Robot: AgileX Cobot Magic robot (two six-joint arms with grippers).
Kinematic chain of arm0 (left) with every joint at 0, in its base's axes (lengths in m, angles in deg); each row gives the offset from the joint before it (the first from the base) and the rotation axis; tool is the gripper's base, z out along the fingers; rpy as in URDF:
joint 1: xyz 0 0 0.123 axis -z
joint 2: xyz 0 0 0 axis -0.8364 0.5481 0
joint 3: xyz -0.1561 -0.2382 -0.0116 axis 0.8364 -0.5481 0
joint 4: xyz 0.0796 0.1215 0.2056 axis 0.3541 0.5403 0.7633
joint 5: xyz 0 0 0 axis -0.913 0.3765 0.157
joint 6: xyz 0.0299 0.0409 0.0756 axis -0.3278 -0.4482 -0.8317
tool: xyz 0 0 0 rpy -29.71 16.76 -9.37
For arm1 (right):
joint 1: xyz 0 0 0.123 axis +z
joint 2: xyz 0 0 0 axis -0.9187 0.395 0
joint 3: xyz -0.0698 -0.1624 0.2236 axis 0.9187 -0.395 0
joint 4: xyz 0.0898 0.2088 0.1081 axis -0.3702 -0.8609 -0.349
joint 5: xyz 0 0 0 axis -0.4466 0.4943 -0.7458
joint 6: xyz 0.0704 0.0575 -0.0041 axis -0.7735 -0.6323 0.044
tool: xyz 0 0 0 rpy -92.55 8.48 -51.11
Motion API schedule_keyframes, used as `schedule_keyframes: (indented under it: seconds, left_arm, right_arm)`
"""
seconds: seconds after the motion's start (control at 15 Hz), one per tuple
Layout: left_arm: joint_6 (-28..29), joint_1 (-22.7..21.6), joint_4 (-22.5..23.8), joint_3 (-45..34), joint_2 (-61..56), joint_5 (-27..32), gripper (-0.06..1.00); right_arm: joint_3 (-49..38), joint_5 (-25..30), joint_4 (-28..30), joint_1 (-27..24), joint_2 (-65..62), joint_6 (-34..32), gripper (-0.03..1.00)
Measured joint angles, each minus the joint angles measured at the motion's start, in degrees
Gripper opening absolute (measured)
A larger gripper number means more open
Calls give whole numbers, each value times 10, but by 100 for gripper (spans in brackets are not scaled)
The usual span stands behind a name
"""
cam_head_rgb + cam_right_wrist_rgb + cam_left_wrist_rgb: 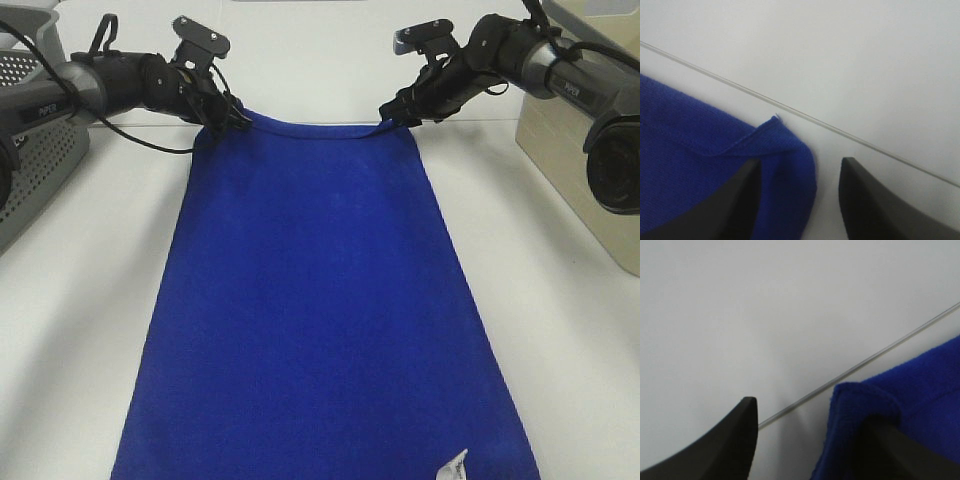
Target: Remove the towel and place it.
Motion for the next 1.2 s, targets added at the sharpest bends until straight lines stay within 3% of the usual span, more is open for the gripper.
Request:
schedule_keyframes:
  seconds: [0.33,0.6,0.87,1.07,1.2]
  left_arm:
    - [153,-17,-1,0,0,50,50]
    - [168,-19,-23,2,0,117,50]
    - [168,-19,-26,115,0,278,50]
    - [168,-19,-26,226,-1,469,50]
    - [174,-19,-26,279,-1,540,51]
  right_arm:
    - [0,12,-5,0,0,-1,50]
    - [0,52,-5,0,-5,-11,50]
    - [0,161,-6,0,-68,-18,50]
    - [0,277,-6,0,-120,-53,50]
    - [0,330,-4,0,-148,-70,57]
